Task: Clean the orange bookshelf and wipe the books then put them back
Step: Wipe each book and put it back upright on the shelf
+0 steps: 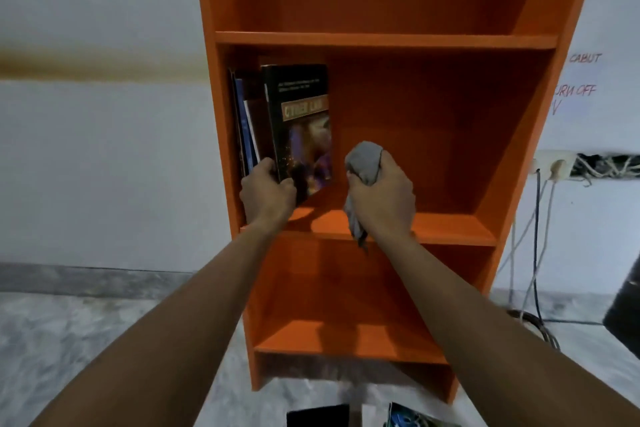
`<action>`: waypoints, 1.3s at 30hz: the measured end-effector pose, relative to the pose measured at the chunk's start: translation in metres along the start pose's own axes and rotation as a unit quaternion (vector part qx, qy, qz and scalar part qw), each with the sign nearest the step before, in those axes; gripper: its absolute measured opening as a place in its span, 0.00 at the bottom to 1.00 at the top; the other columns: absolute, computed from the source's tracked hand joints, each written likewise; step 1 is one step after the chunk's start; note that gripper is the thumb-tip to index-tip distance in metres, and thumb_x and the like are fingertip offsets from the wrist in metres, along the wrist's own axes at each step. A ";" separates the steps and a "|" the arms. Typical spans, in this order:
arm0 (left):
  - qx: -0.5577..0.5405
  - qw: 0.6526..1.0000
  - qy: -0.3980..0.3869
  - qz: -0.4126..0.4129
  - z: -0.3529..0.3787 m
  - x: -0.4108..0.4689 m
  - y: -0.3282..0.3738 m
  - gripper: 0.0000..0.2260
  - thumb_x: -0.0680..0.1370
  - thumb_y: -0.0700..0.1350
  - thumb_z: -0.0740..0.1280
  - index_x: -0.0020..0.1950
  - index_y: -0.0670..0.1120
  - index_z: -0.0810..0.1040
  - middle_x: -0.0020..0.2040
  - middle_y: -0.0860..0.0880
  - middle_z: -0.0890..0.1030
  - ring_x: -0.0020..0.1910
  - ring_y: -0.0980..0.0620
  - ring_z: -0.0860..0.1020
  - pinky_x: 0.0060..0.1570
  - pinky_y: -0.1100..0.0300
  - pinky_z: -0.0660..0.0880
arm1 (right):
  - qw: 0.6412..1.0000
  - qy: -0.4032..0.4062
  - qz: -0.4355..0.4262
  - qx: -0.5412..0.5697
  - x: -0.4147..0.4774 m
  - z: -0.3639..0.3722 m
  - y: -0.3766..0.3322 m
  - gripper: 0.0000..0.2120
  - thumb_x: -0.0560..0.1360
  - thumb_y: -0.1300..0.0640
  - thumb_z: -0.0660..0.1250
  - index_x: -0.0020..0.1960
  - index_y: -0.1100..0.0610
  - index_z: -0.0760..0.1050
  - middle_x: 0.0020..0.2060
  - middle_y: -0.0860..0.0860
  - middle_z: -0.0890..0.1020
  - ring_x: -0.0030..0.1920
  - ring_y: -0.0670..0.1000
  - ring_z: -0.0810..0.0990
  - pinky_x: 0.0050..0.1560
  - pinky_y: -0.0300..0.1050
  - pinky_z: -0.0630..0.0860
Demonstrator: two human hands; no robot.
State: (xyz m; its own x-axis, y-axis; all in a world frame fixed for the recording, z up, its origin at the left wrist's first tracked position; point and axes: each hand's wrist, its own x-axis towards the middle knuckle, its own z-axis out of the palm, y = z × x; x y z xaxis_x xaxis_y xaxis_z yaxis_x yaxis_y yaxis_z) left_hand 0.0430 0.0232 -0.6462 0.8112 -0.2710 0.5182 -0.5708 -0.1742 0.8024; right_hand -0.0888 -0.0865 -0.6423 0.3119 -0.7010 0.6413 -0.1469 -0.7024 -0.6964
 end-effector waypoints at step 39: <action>0.116 0.784 -0.517 -0.324 0.086 -0.401 -0.155 0.07 0.74 0.45 0.71 0.50 0.44 0.82 0.51 0.45 0.84 0.48 0.48 0.80 0.41 0.61 0.72 | 0.823 -0.405 0.326 -0.228 -0.382 -0.117 0.240 0.33 0.80 0.51 0.64 0.79 0.59 0.55 0.73 0.60 0.60 0.70 0.67 0.68 0.66 0.59 0.72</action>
State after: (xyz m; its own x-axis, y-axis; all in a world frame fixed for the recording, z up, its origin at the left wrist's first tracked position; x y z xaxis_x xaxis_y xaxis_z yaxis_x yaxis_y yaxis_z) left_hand -0.2043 0.0772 -1.0039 0.4729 -0.6550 -0.5894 -0.1860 -0.7280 0.6598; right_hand -0.3535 -0.0020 -1.0168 0.5238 -0.7650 -0.3746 -0.8103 -0.3119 -0.4960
